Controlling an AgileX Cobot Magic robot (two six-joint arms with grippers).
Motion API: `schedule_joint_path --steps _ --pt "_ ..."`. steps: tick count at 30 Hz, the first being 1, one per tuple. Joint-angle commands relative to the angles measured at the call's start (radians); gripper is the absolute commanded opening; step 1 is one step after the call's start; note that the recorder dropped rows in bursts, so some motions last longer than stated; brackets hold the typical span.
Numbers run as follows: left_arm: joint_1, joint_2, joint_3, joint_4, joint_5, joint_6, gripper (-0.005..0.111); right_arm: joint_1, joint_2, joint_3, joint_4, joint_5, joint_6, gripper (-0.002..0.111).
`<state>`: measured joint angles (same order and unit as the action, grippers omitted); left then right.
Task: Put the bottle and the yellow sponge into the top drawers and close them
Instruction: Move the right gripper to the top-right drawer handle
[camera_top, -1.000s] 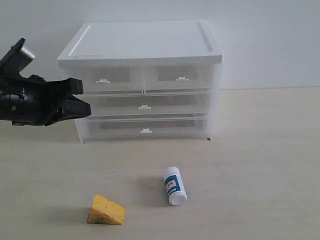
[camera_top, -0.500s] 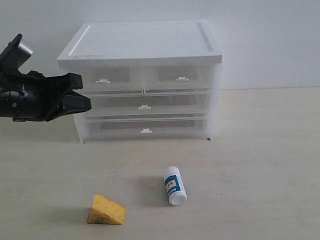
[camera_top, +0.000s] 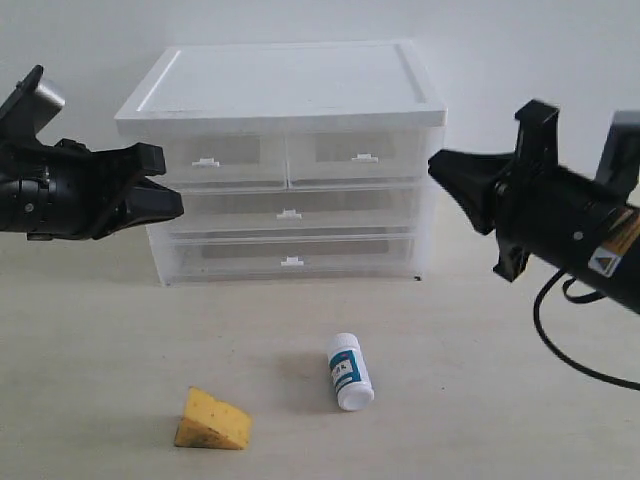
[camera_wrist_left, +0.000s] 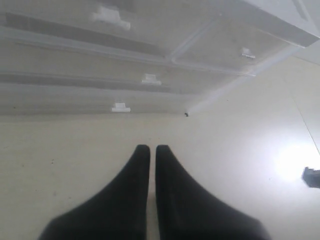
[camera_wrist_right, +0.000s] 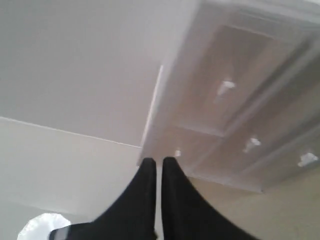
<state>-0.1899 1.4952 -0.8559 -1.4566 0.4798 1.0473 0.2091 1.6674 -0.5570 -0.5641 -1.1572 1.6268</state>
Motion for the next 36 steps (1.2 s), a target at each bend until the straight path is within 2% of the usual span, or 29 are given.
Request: schedule_joint_path --steps 1,3,7,10,15,17,22,36 --pt "-0.006 0.003 -0.005 -0.183 -0.036 0.239 0.004 0.000 0.190 -0.092 -0.016 -0.064 0.013 0.000" --pt "-0.006 0.023 -0.005 -0.288 -0.036 0.384 0.004 0.000 0.273 -0.187 -0.090 -0.064 0.075 0.000" --pt "-0.006 0.102 -0.062 -0.288 -0.034 0.408 0.004 0.000 0.347 -0.300 -0.114 -0.064 0.132 0.002" --pt "-0.006 0.148 -0.110 -0.288 -0.034 0.411 0.004 0.000 0.349 -0.318 -0.123 -0.064 0.136 0.015" --pt "-0.006 0.201 -0.170 -0.288 -0.042 0.411 0.004 0.000 0.349 -0.338 -0.125 -0.064 0.118 0.047" --pt "-0.002 0.222 -0.190 -0.288 -0.043 0.405 0.004 0.000 0.349 -0.351 -0.142 -0.064 0.118 0.052" --pt "-0.002 0.263 -0.222 -0.288 -0.043 0.382 0.004 0.000 0.349 -0.393 -0.202 -0.048 0.144 0.052" --pt "-0.002 0.278 -0.257 -0.288 -0.077 0.386 0.004 0.002 0.386 -0.493 -0.216 0.042 0.183 0.051"
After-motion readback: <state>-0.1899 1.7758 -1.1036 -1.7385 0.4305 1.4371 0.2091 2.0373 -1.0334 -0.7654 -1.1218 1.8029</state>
